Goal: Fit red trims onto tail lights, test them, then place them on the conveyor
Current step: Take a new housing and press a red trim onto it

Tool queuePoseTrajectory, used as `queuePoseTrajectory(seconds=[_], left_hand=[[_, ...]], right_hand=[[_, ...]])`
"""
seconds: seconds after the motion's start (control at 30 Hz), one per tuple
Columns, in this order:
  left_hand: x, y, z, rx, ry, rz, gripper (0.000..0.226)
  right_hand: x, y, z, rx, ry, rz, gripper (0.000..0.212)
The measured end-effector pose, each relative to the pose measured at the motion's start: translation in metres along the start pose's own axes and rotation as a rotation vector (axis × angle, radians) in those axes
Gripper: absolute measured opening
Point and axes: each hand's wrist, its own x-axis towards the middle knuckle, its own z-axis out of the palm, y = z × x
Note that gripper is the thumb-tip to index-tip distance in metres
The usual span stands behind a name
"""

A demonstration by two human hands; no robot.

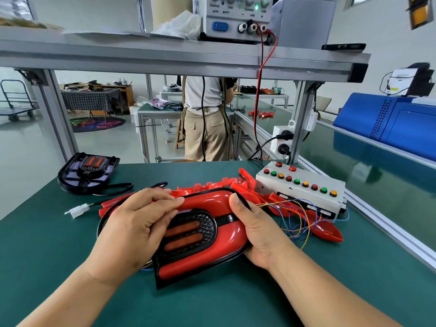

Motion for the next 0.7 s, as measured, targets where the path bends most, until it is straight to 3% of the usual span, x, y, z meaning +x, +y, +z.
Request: queuePoseTrajectory(seconds=[0.23,0.4,0.53,0.7], left_hand=[[-0.002,-0.005,0.001,-0.120,-0.059,-0.084,0.024],[-0.006,-0.011,0.008,-0.465,-0.006,-0.518,0.018],[-0.011,-0.016,0.015,-0.687,-0.114,-0.754,0.031],[-0.008,-0.012,0.015,-0.747,-0.095,-0.741,0.029]], right_hand=[[0.000,0.001,0.000,0.040,0.006,-0.002,0.063],[0.001,0.001,-0.001,0.056,0.004,-0.003,0.063],[0.001,0.001,-0.002,0.074,0.005,-0.001,0.062],[0.001,-0.001,-0.003,0.094,0.008,-0.013,0.062]])
